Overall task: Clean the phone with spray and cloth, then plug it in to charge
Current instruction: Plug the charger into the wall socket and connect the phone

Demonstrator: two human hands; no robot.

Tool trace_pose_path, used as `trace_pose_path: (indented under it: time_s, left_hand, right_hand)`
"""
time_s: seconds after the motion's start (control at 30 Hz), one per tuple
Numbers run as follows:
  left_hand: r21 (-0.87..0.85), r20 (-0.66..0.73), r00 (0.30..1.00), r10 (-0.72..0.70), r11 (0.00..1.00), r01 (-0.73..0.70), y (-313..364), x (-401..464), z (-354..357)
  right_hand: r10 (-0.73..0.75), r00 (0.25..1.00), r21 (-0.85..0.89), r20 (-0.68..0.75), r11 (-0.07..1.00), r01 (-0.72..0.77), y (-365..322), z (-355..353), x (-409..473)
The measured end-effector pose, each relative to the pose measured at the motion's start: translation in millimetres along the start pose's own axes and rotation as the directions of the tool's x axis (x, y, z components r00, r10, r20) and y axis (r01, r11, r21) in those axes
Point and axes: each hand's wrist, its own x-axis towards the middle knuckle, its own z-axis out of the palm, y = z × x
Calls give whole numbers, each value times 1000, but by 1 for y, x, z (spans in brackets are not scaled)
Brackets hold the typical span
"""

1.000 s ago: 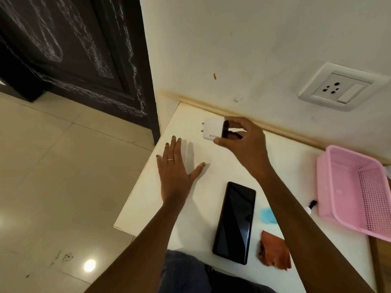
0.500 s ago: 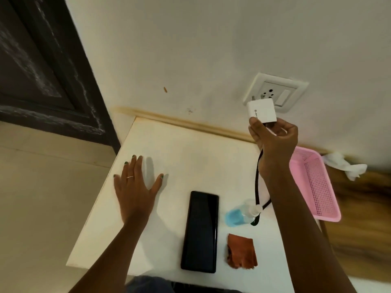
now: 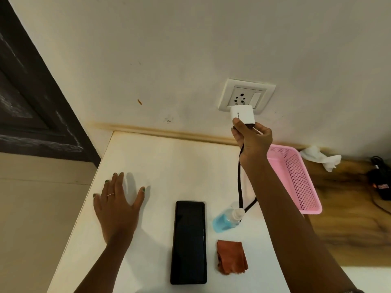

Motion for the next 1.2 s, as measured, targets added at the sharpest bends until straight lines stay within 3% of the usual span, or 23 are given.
trace_pose_path:
  time_s: [0.33, 0.97, 1.2]
  left_hand:
    - [-4, -5, 1000, 1, 1000, -1, 0, -1, -1]
    - [-21, 2, 1000, -11, 1000, 12, -1, 1, 1]
    - [-26, -9, 1000, -9, 1000, 9, -2, 2, 3]
  right_hand:
    - [53, 999, 41, 4, 998, -53, -2, 5, 8]
    - [41, 999, -144, -4, 989, -41, -23, 19, 21]
    - [11, 1000, -121, -28, 993, -14, -12, 22, 19]
